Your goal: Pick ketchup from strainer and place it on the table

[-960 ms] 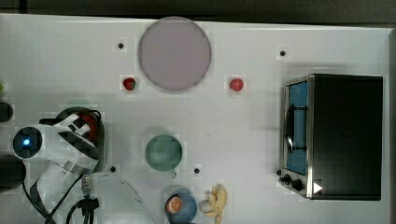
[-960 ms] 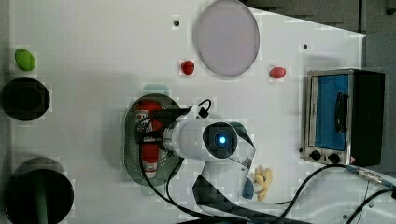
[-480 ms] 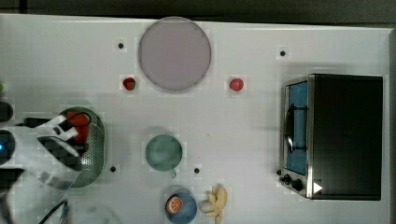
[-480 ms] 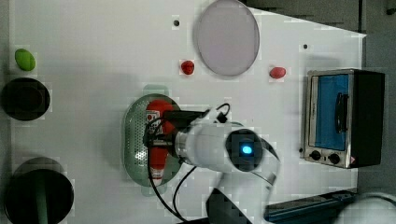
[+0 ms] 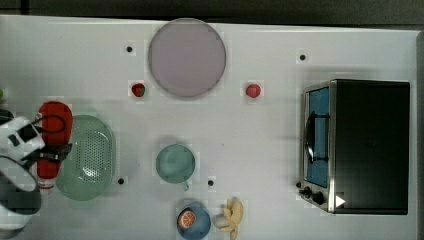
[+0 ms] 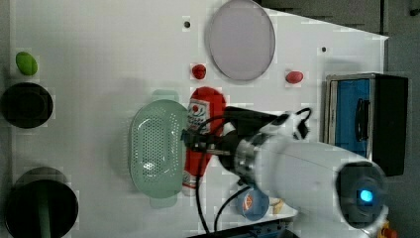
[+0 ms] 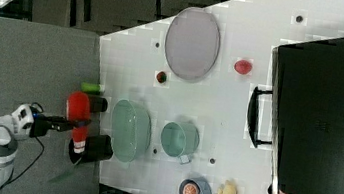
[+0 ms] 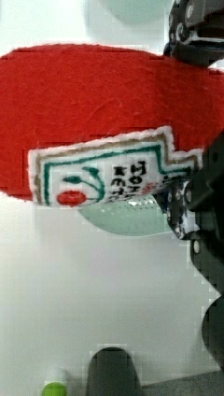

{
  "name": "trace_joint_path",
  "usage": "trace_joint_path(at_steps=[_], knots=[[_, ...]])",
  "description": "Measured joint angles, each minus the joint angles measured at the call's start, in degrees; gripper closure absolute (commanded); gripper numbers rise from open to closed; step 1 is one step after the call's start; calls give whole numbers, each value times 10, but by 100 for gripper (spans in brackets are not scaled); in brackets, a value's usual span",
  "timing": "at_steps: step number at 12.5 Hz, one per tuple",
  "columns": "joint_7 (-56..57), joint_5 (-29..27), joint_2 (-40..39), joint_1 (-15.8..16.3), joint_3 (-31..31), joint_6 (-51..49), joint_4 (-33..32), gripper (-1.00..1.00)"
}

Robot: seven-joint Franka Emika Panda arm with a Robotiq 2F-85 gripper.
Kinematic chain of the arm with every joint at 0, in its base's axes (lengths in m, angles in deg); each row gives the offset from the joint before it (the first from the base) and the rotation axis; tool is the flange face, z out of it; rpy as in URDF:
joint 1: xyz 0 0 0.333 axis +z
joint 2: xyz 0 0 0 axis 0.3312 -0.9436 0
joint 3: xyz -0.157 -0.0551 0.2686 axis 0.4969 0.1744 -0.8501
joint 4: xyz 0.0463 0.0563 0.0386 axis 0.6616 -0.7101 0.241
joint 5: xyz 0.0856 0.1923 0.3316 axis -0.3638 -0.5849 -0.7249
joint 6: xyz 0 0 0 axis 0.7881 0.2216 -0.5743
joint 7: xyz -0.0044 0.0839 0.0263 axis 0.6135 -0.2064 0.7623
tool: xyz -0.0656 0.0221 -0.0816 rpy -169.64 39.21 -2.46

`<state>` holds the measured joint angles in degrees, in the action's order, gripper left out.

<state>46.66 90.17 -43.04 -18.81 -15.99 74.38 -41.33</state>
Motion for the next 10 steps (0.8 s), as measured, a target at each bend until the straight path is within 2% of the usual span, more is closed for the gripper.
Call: trace_joint_path(at_steps=[3, 5, 8, 10], knots=[[47, 1, 10, -29, 2, -8, 8, -21], [79, -4, -9, -45, 34, -11, 12, -21], [105, -5, -24, -92, 106, -10, 4, -21], [132, -7, -34, -138, 150, -8, 7, -21]])
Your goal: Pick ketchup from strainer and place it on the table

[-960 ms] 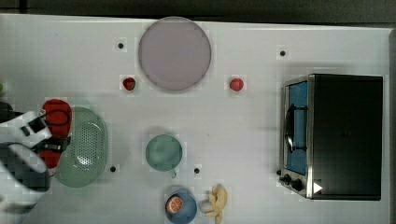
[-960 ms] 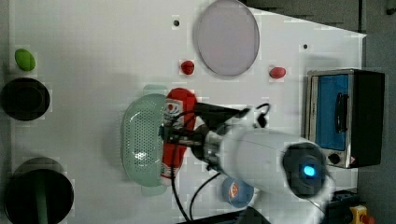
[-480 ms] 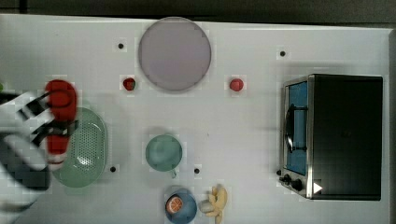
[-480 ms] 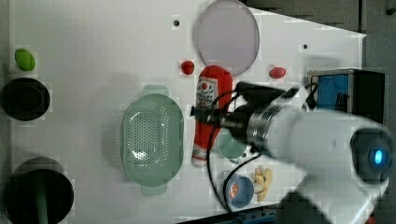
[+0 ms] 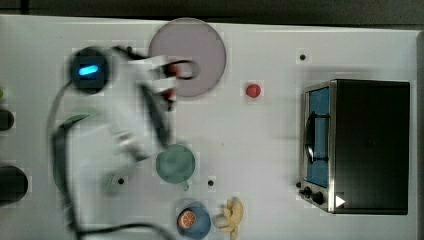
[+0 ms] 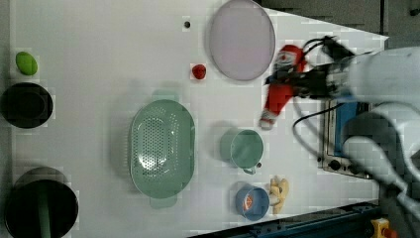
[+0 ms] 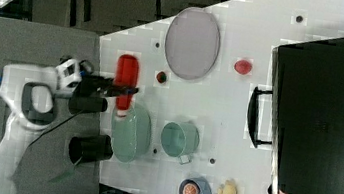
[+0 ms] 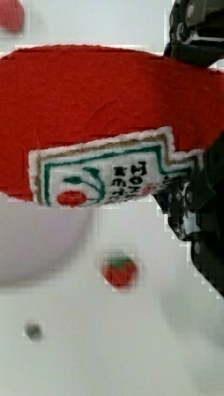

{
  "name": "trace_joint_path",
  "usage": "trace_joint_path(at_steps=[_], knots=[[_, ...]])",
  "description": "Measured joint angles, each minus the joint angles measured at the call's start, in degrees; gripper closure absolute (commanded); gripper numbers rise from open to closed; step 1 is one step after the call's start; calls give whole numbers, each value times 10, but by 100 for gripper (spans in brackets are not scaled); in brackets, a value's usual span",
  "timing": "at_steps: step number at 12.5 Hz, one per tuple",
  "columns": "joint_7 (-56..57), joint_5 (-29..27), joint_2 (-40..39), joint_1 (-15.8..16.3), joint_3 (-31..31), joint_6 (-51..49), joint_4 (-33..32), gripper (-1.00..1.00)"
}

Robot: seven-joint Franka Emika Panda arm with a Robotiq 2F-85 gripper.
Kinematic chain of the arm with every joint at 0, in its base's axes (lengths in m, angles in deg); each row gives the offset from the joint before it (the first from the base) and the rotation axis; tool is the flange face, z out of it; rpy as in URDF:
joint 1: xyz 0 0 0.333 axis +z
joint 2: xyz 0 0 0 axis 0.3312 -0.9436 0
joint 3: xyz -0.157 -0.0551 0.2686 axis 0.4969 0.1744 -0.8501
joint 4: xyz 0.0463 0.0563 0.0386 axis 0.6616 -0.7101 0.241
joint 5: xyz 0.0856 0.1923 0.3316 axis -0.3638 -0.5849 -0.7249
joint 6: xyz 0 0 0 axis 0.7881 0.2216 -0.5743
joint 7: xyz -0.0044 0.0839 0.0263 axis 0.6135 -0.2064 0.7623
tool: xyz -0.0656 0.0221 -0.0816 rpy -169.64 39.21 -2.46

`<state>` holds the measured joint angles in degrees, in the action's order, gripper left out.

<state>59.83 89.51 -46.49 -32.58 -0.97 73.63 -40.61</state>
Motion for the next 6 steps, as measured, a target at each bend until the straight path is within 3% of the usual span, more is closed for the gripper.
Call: trace_joint_path(at_steps=[2, 6], knots=[[35, 3, 0, -45, 39, 0, -4, -21], [135, 0, 11, -98, 86, 34, -36, -21]])
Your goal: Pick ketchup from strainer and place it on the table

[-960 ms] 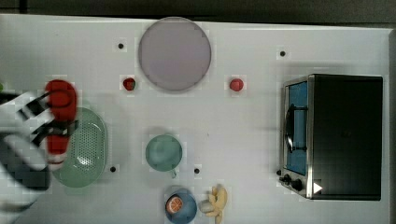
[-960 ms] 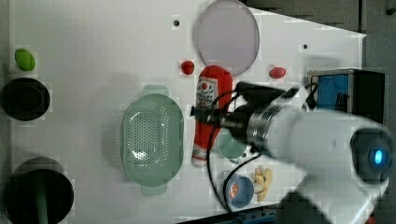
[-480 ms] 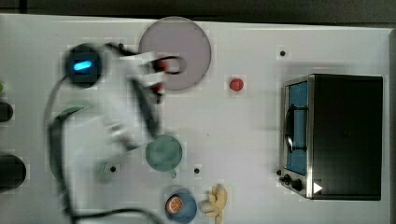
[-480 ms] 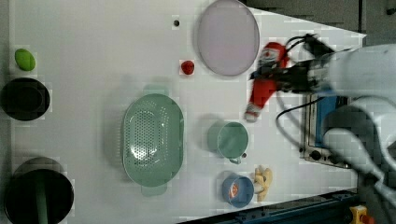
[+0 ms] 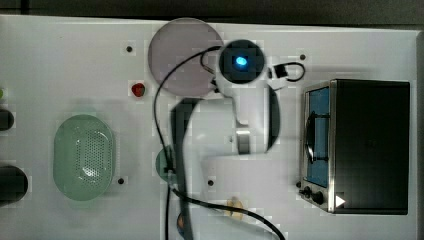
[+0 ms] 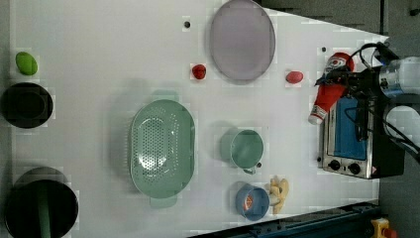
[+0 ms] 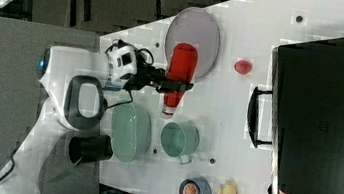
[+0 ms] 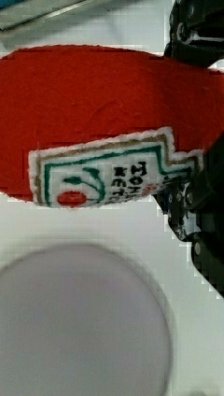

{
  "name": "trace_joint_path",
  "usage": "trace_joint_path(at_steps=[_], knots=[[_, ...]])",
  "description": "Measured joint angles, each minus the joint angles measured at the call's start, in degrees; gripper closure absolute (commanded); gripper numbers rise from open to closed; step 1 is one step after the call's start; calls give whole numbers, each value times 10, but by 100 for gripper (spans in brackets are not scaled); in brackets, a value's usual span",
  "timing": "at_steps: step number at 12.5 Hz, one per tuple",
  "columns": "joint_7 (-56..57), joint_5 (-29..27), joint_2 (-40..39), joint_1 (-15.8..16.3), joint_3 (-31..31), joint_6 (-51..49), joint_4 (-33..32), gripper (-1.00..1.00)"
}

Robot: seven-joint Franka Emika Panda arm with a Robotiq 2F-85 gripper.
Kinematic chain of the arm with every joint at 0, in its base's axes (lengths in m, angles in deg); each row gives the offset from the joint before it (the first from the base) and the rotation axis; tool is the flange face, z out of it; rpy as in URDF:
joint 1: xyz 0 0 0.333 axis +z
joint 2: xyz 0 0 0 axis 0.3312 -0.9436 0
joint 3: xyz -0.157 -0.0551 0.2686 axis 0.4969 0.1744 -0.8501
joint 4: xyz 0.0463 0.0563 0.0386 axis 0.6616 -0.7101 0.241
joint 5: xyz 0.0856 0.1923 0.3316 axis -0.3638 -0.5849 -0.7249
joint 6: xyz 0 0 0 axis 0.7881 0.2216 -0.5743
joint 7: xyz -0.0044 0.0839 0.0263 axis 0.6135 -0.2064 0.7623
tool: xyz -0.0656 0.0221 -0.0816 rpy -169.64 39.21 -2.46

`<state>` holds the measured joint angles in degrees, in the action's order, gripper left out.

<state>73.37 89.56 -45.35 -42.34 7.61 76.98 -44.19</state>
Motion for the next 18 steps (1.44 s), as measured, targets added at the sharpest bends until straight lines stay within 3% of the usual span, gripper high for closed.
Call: trace_joint_path(at_steps=[4, 9, 10, 13, 14, 18], knots=[[24, 1, 27, -9, 4, 114, -96, -21], [39, 2, 8, 2, -10, 132, -184, -21], [39, 3, -7, 2, -10, 140, -186, -27], [41, 2, -48, 4, -7, 157, -190, -90], [41, 0, -61, 4, -7, 164, -189, -100], [41, 0, -42, 3, -2, 166, -190, -100]])
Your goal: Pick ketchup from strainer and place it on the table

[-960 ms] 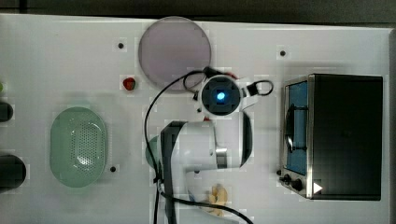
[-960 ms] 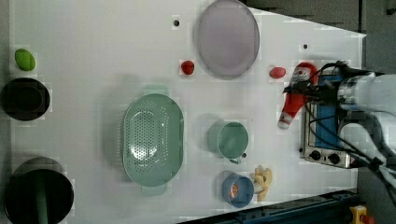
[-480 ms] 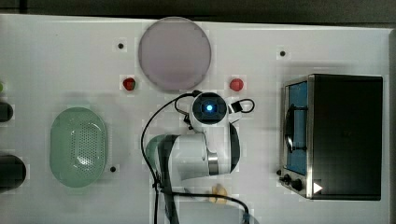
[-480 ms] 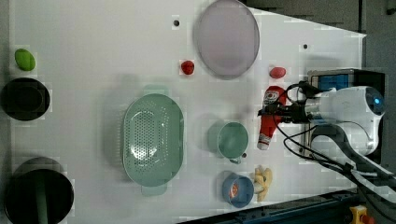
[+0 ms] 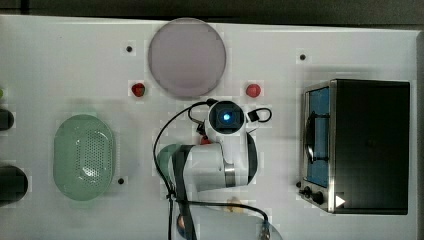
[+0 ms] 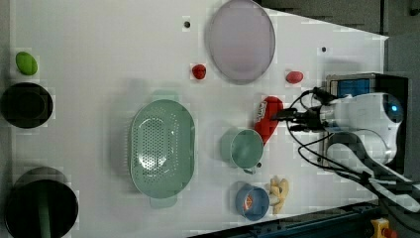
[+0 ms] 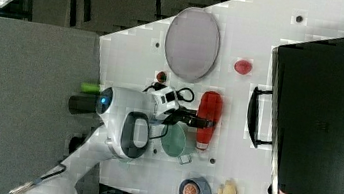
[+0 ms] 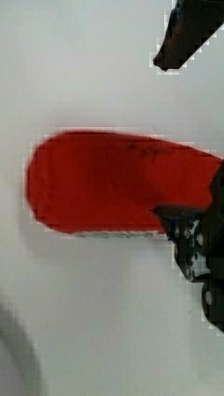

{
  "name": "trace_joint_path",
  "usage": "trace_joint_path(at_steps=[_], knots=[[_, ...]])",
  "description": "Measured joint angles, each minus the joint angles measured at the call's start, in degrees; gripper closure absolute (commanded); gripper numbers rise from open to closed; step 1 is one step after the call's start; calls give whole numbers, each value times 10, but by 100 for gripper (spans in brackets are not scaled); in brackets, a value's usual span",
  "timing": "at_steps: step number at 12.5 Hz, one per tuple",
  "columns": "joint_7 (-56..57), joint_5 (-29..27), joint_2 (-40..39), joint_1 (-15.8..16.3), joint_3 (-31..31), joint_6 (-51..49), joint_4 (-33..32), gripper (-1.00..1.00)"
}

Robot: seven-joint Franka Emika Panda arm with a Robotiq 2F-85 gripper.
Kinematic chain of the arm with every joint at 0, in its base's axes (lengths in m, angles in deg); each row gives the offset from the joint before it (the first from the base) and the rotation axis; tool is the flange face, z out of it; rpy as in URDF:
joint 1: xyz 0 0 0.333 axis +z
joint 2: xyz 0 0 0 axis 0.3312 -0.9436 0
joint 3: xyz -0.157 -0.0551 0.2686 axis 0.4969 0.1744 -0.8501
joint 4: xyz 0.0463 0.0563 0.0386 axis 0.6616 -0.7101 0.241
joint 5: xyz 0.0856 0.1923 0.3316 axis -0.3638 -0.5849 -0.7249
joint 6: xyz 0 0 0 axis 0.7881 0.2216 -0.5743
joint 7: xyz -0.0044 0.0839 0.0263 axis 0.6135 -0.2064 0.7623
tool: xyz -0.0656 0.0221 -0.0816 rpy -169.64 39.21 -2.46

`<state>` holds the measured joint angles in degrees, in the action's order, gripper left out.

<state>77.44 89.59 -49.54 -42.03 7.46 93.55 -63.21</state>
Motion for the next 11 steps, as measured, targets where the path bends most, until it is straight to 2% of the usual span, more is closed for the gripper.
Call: trace_joint_path(at_steps=[3, 7, 11], knots=[[-1, -38, 54, -4, -4, -59, 47, -100], [-22, -115, 124, -2, -7, -216, 188, -100], [-71, -135, 139, -3, -14, -361, 343, -100]])
